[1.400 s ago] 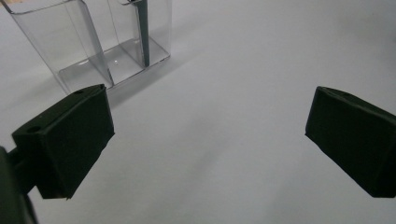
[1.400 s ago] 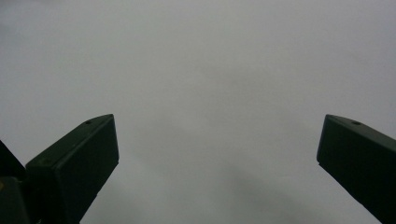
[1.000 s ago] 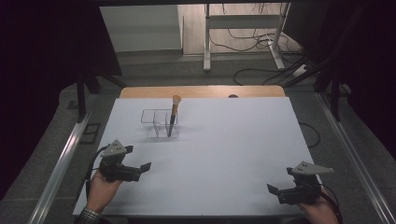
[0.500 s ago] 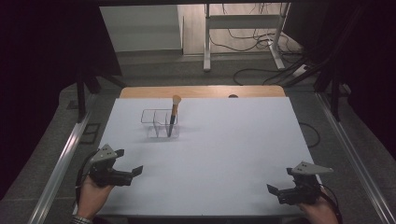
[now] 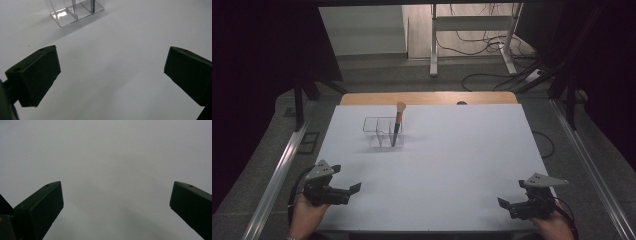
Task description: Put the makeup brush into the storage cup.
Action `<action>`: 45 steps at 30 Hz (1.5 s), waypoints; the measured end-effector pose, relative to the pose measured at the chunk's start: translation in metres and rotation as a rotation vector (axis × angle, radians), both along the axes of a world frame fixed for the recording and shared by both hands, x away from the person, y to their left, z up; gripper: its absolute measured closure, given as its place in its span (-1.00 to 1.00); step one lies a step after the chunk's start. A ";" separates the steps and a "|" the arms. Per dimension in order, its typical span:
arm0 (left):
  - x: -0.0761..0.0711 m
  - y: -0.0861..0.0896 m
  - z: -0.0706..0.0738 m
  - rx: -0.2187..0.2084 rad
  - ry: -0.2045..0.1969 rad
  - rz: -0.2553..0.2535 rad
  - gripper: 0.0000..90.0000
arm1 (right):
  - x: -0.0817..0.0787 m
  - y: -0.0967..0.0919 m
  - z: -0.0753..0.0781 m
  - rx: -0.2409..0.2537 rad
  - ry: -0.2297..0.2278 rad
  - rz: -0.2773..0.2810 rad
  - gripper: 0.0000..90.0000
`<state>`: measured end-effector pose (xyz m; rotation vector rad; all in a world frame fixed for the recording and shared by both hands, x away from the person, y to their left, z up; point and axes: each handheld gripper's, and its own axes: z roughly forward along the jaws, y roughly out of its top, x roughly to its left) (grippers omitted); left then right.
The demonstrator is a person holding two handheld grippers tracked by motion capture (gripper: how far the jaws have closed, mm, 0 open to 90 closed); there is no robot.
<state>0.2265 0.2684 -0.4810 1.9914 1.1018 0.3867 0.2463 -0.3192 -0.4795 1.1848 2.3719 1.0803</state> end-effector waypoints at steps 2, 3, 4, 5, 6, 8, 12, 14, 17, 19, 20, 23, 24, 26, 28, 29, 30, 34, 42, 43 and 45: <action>-0.002 0.001 0.000 0.010 0.000 0.005 -0.99 | 0.000 0.000 0.000 -0.001 0.001 0.000 -1.00; -0.003 0.002 -0.001 0.014 0.001 0.007 -0.99 | 0.000 0.000 0.000 -0.002 0.001 0.001 -1.00; -0.004 0.003 -0.001 0.015 0.002 0.009 -0.99 | 0.000 0.000 0.000 -0.002 0.001 0.001 -1.00; -0.005 0.004 -0.001 0.016 0.002 0.011 -0.99 | 0.000 0.000 0.000 -0.001 0.002 0.001 -1.00; -0.005 0.005 -0.001 0.016 0.003 0.013 -0.99 | 0.000 0.000 0.000 -0.002 0.002 0.001 -1.00; -0.007 0.007 -0.002 0.014 0.004 0.020 -0.99 | 0.000 0.000 0.000 -0.002 0.003 0.002 -1.00; -0.011 0.011 -0.003 0.015 0.008 0.028 -0.99 | 0.000 0.000 0.000 -0.003 0.003 0.000 -1.00; -0.014 0.012 -0.003 0.015 0.010 0.032 -0.99 | 0.000 0.000 0.000 -0.003 0.004 0.000 -1.00; -0.017 0.015 -0.004 0.019 0.012 0.040 -0.99 | 0.000 0.000 -0.001 -0.003 0.006 0.000 -1.00; -0.019 0.016 -0.005 0.019 0.013 0.043 -0.99 | 0.000 0.000 -0.001 -0.003 0.006 -0.001 -1.00; -0.020 0.017 -0.005 0.021 0.014 0.046 -0.99 | 0.000 0.000 -0.001 -0.003 0.006 -0.001 -1.00; -0.023 0.019 -0.006 0.023 0.018 0.052 -0.98 | 0.000 0.000 -0.001 -0.003 0.008 -0.001 -1.00; -0.024 0.020 -0.006 0.027 0.020 0.053 -0.99 | 0.000 0.000 -0.001 -0.003 0.007 -0.001 -1.00; -0.026 0.021 -0.007 0.034 0.021 0.057 -0.98 | 0.000 0.000 -0.001 -0.006 0.008 0.000 -1.00; -0.028 0.022 -0.008 0.046 0.025 0.061 -0.98 | 0.000 0.000 -0.001 -0.007 0.009 0.001 -1.00; -0.029 0.023 -0.009 0.052 0.026 0.065 -0.98 | 0.000 0.000 -0.001 -0.008 0.009 0.001 -1.00; -0.029 0.023 -0.009 0.060 0.027 0.067 -0.98 | 0.000 0.000 -0.001 -0.008 0.010 0.002 -1.00; -0.032 0.024 -0.011 0.072 0.038 0.069 -0.98 | 0.000 0.000 -0.001 -0.008 0.011 0.003 -1.00; -0.038 0.026 -0.015 0.110 0.061 0.082 -0.98 | 0.000 0.001 -0.002 -0.013 0.015 0.005 -1.00; -0.039 0.027 -0.016 0.112 0.064 0.082 -0.98 | 0.000 0.001 -0.002 -0.014 0.015 0.006 -1.00; -0.039 0.027 -0.017 0.109 0.072 0.082 -0.98 | 0.000 0.001 -0.002 -0.016 0.013 0.008 -1.00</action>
